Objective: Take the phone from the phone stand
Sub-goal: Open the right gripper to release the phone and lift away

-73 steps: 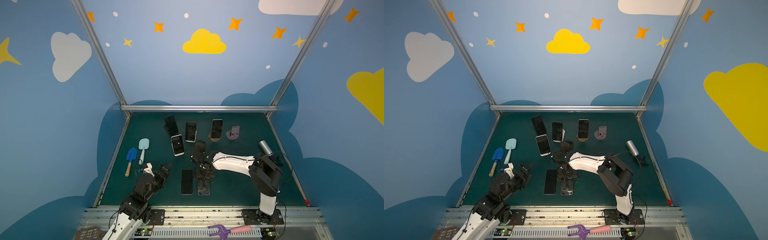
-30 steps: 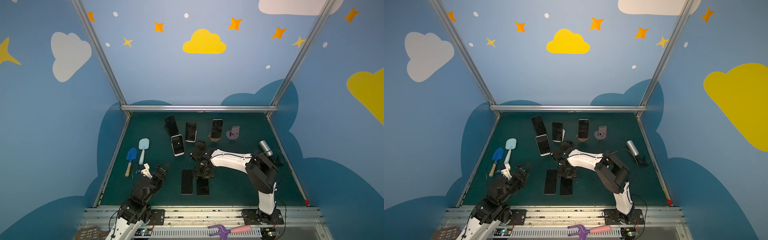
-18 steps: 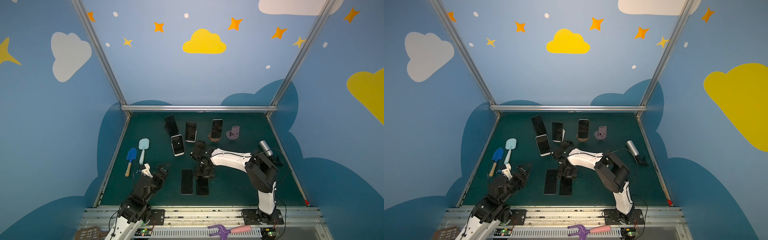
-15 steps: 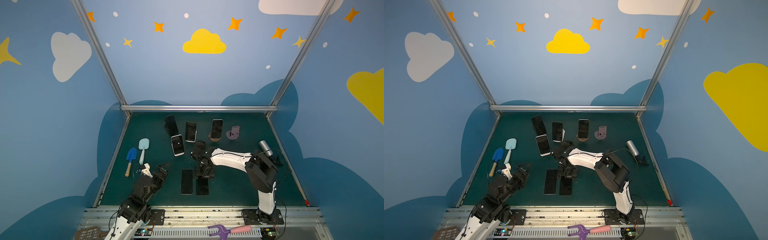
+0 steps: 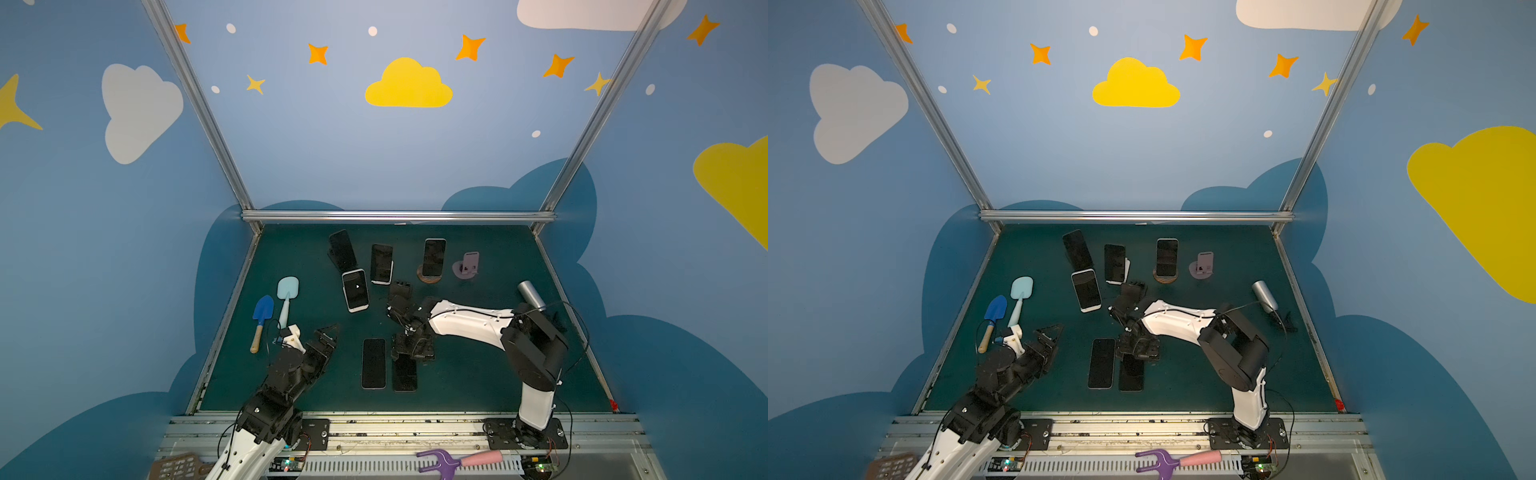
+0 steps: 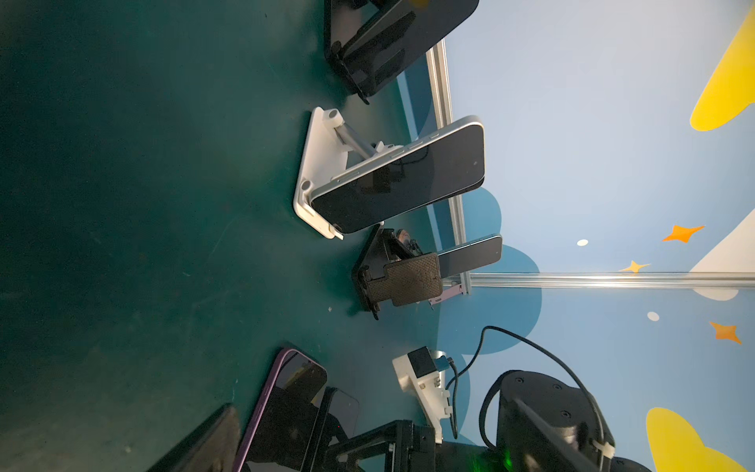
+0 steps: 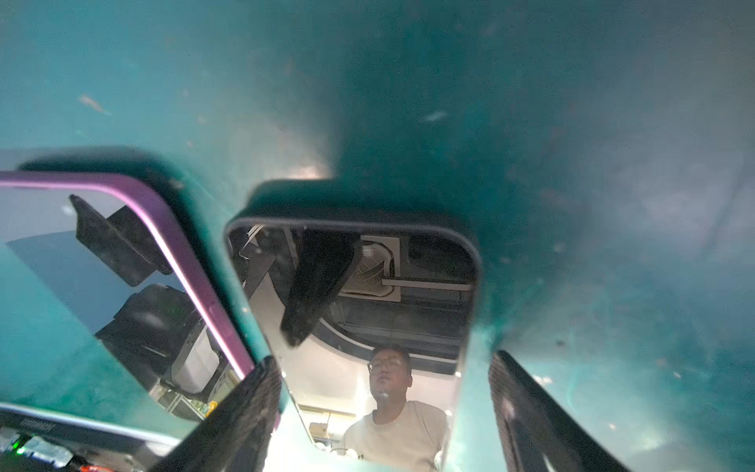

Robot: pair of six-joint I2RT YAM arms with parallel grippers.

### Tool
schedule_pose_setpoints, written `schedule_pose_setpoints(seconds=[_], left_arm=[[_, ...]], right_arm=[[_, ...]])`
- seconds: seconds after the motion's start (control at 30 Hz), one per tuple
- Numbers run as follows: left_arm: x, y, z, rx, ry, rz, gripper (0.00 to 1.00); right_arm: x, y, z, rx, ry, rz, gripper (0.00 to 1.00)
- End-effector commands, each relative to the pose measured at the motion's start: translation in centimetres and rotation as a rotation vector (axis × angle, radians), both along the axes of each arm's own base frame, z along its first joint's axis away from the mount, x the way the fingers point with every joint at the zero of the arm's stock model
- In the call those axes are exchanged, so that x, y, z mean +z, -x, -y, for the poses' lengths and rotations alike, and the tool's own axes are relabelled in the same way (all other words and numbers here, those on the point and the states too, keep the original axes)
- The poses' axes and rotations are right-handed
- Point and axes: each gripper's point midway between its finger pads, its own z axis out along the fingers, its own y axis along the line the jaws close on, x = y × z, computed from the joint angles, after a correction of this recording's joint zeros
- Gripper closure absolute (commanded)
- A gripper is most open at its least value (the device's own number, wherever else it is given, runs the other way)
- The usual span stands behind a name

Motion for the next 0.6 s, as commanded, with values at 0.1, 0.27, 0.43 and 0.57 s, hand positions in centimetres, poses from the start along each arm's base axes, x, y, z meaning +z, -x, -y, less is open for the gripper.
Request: schedule_pose_setpoints(seconds=[0.1,0.27,0.43,0.57], left_arm=[[2.0,0.1,0.1,-0.020,-0.015,0.042,0.00],[2.7,0.6,-0.2,-0.016,-0.010,0.063,0.00],[2.9,1.2,-0.6,-0.006,-0.008,0.064,0.00],[2.3,1.5,-0.8,-0.004,-0.008,0.049,0.00]], right_arm=[[4.6,-2.1,1.5,0.043,0.016,0.131,0.14],[9.6,-4.8,2.4,0.070,0.042,0.291,0.12],[13.6,-8.3,3.1,0.042,0.079,0.455,0.11],[15.9,-11.7,2.7,0.032,0.090,0.598,0.09]])
